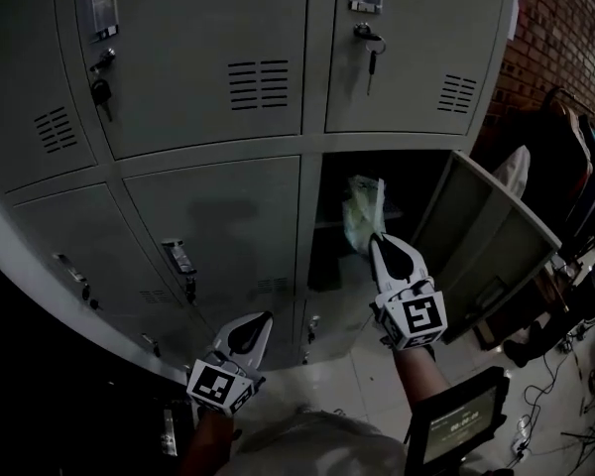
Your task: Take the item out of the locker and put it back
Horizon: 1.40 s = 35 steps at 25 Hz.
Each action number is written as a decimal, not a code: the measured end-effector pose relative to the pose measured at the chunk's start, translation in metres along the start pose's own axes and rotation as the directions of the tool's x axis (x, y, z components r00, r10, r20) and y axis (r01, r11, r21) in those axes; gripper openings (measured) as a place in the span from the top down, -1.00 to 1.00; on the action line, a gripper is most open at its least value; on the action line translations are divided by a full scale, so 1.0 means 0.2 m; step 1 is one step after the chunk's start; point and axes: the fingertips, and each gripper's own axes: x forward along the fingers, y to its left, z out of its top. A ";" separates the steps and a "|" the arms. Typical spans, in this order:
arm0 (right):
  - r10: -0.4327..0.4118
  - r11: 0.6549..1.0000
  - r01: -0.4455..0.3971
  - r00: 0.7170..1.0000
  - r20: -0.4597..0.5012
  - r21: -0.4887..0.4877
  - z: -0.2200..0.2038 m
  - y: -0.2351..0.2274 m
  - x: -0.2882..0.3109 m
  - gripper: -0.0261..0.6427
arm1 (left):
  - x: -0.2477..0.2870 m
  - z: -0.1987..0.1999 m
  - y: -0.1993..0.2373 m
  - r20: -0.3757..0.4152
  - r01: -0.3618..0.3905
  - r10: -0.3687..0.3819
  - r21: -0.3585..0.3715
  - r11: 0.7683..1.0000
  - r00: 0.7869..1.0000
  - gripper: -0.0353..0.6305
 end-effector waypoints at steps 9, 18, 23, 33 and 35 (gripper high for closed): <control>0.067 0.998 -0.066 0.994 -0.091 0.013 -0.25 -0.21 0.47 0.89 | 0.24 -0.02 0.15 -0.015 -0.072 0.072 0.004 0.997 0.997 0.88; 0.039 0.997 -0.041 0.999 0.032 0.063 -0.11 -0.24 0.35 0.61 | 0.23 0.04 0.18 0.005 -0.085 0.085 0.016 0.996 0.996 0.88; 0.017 0.996 -0.021 0.999 0.049 0.091 -0.03 -0.10 0.06 0.92 | 0.08 0.07 0.13 0.012 -0.074 0.074 0.034 0.997 0.997 0.88; -0.031 0.997 0.033 0.999 -0.023 0.071 0.07 0.57 -0.61 0.92 | -0.53 0.10 -0.17 0.005 0.009 -0.009 0.026 1.000 1.000 0.88; -0.036 0.997 0.038 0.999 -0.033 0.067 0.11 0.69 -0.74 0.92 | -0.63 0.11 -0.23 0.003 0.019 -0.019 0.016 1.000 1.000 0.88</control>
